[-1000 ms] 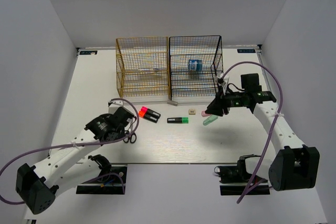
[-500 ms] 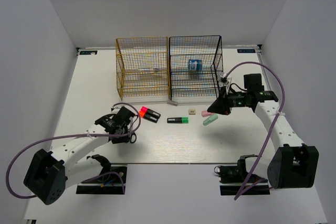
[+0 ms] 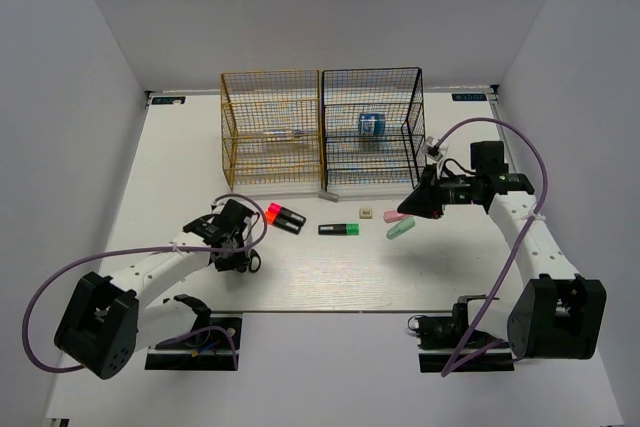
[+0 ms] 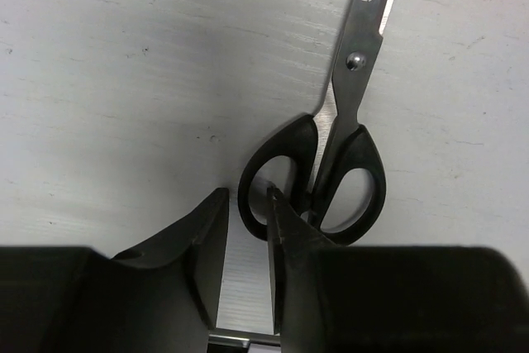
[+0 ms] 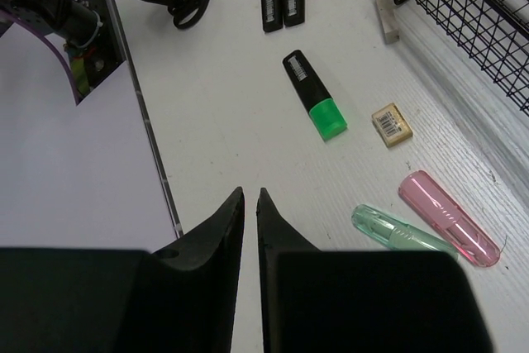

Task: Sort the stationery into containers
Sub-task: Pick up the scissors from the center of the board.

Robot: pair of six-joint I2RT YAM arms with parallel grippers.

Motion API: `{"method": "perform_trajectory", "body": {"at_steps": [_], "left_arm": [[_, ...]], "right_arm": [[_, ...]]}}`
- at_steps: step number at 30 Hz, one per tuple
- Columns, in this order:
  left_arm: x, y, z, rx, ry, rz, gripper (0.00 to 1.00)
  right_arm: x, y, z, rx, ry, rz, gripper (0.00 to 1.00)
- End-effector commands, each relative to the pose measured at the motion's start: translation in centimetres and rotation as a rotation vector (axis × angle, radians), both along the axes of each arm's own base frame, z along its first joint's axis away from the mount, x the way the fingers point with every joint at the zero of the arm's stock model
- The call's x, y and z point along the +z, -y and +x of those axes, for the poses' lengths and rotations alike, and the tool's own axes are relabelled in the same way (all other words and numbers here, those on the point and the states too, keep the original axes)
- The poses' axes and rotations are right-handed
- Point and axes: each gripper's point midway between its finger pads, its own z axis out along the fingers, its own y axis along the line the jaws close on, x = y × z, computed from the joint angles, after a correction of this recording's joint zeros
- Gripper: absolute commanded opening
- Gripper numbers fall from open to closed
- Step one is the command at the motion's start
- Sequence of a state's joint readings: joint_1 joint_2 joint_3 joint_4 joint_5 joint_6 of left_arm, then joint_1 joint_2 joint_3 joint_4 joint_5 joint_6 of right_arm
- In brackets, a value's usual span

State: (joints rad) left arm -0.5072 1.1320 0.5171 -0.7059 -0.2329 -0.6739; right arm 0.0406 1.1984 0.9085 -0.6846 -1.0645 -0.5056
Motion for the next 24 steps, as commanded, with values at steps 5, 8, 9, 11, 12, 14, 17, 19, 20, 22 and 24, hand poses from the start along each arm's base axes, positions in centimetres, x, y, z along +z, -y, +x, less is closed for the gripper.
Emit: {"method": "perform_trajectory", "body": {"at_steps": [5, 8, 9, 11, 12, 14, 17, 19, 20, 22, 24], "left_arm": [[-2.3, -0.7, -1.6, 0.026, -0.06, 0.01, 0.13], [-1.9, 0.0, -1.5, 0.027, -0.05, -0.03, 0.0], [-1.6, 0.2, -1.7, 0.02, -0.054, -0.038, 0.0], [1.1, 1.3, -0.5, -0.02, 0.013, -0.071, 0.0], [1.9, 1.2, -0.2, -0.066, 0.032, -0.047, 0.0], [6.6, 2.4, 2.1, -0.113, 0.129, -0.071, 0.0], [11.2, 2.5, 3.1, -0.28, 0.148, -0.017, 0.0], [15.8, 3.0, 4.6, -0.398, 0.19, 0.02, 0.0], [16.8, 3.0, 5.0, -0.42, 0.203, 0.036, 0.0], [20.8, 3.4, 6.6, -0.451, 0.263, 0.061, 0.0], [24.0, 3.3, 8.6, -0.521, 0.345, 0.131, 0.0]], "right_arm": [[2.0, 0.0, 0.2, 0.013, 0.02, 0.059, 0.14], [2.5, 0.0, -0.1, 0.018, 0.039, 0.069, 0.14], [2.2, -0.1, 0.0, 0.02, 0.018, 0.072, 0.14], [2.3, -0.2, -0.1, 0.025, 0.013, 0.084, 0.19], [2.4, 0.5, 0.2, -0.003, 0.008, 0.086, 0.23], [2.5, 0.5, 0.2, 0.001, 0.013, 0.088, 0.29], [2.6, 0.5, 0.2, 0.006, 0.002, 0.097, 0.29], [2.8, 0.5, 0.2, 0.01, 0.011, 0.103, 0.29], [2.8, 0.6, 0.2, 0.005, 0.007, 0.103, 0.29], [3.0, 0.6, 0.1, 0.005, 0.013, 0.105, 0.29], [3.0, 0.6, 0.1, 0.005, 0.009, 0.111, 0.29]]}}
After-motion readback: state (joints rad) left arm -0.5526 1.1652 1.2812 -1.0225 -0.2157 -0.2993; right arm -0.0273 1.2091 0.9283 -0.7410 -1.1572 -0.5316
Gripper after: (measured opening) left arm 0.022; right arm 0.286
